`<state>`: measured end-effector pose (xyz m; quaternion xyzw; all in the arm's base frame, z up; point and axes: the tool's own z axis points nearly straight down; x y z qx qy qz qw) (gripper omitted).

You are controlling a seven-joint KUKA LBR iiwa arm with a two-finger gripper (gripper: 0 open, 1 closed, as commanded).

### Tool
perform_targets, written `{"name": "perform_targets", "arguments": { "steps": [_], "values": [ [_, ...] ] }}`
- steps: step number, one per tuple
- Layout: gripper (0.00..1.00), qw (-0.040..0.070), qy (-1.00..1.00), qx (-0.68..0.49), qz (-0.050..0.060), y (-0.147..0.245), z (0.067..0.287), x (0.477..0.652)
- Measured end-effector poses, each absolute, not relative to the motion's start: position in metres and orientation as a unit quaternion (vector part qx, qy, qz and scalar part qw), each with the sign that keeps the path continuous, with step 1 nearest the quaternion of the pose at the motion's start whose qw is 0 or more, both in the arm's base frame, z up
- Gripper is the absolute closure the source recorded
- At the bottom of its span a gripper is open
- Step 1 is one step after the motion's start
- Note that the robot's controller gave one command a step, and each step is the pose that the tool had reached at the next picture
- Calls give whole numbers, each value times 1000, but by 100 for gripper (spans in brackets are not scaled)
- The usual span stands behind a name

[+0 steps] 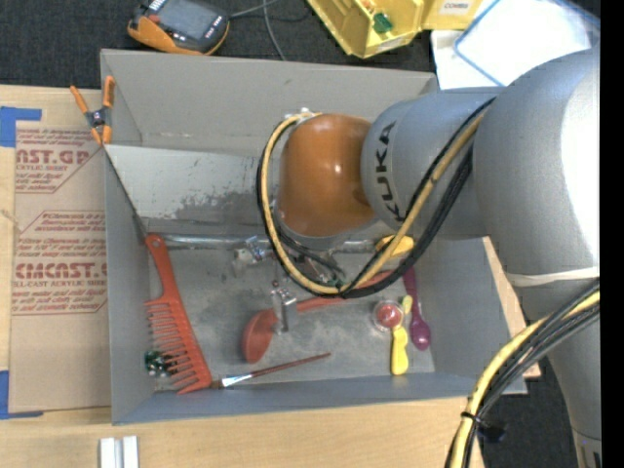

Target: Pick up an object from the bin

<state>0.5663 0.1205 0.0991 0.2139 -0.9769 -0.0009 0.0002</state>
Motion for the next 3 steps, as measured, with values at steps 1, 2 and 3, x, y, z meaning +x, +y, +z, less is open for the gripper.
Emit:
{"name": "perform_targets", "arguments": {
  "steps": [1, 2, 3],
  "values": [
    [0, -12, -939, 344, 2, 128, 69, 557],
    [100, -1, -975, 222, -1, 116, 70, 542],
    [100, -1, -975, 222, -1, 116, 70, 542]
  ]
}}
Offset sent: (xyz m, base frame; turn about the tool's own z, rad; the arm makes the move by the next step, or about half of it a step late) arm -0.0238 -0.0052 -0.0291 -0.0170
